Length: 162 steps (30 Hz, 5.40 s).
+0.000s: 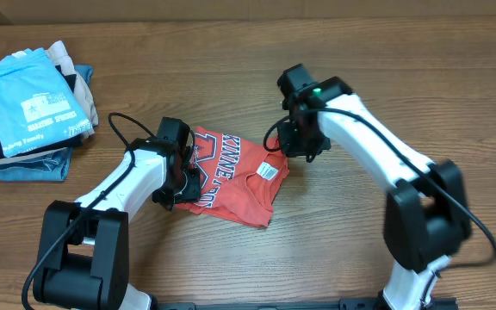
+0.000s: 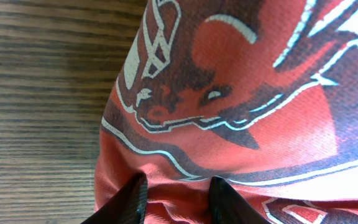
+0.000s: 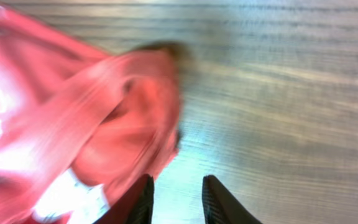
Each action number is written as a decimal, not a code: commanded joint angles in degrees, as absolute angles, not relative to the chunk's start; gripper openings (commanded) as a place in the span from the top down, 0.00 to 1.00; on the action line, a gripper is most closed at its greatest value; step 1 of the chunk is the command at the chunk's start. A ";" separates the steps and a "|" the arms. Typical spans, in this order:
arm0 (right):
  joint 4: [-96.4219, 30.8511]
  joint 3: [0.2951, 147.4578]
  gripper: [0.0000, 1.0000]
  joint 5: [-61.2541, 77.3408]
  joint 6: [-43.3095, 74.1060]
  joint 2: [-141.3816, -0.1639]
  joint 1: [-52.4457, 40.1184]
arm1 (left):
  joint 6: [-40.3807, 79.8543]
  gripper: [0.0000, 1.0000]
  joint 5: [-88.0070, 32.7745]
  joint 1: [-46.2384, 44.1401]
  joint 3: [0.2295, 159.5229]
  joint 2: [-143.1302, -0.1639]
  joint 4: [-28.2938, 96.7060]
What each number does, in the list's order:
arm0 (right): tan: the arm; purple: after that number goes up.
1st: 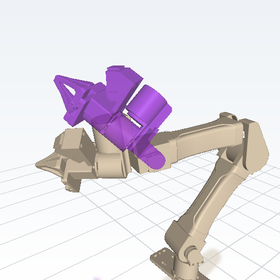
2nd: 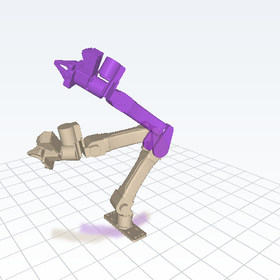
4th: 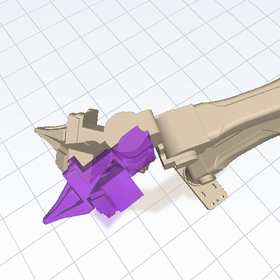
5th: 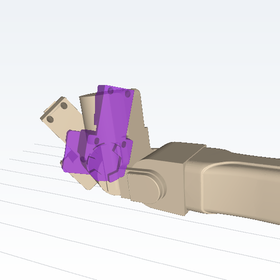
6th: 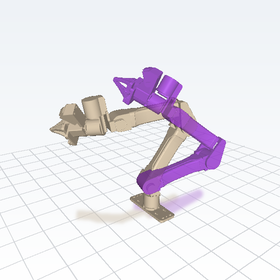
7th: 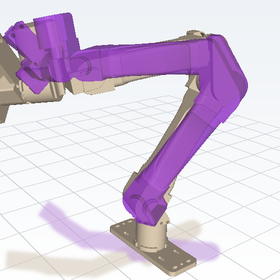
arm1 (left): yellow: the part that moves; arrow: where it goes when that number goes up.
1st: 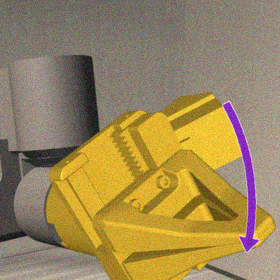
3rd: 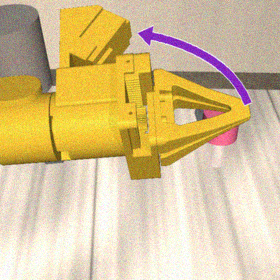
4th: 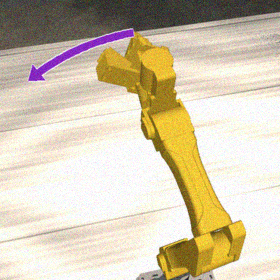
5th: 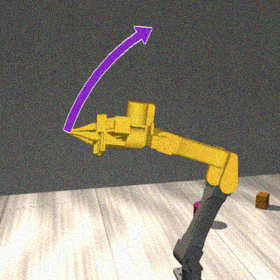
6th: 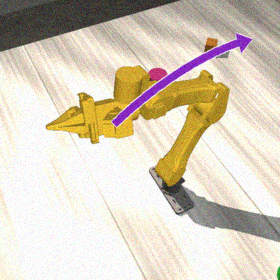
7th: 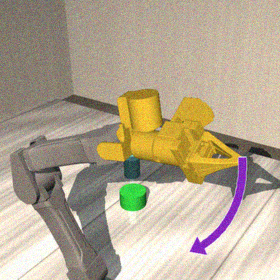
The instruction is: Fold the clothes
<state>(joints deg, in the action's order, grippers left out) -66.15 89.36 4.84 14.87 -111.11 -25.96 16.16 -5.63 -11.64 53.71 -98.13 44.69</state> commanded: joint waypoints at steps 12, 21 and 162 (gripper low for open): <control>-64.88 85.38 0.71 14.70 10.70 -106.63 -37.12 | 16.29 0.57 -4.05 -10.02 55.13 -99.33 44.42; -55.55 77.06 0.60 14.66 10.66 -106.63 -40.23 | 16.29 0.55 -4.05 -10.04 55.13 -99.33 44.69; -52.38 72.75 0.60 12.27 19.53 -106.54 -29.82 | -13.78 0.25 -37.52 -7.77 74.04 -119.68 46.76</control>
<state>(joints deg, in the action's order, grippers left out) -52.16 72.69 12.62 19.66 -106.56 -30.02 -12.43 -35.48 -7.01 74.37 -116.09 46.39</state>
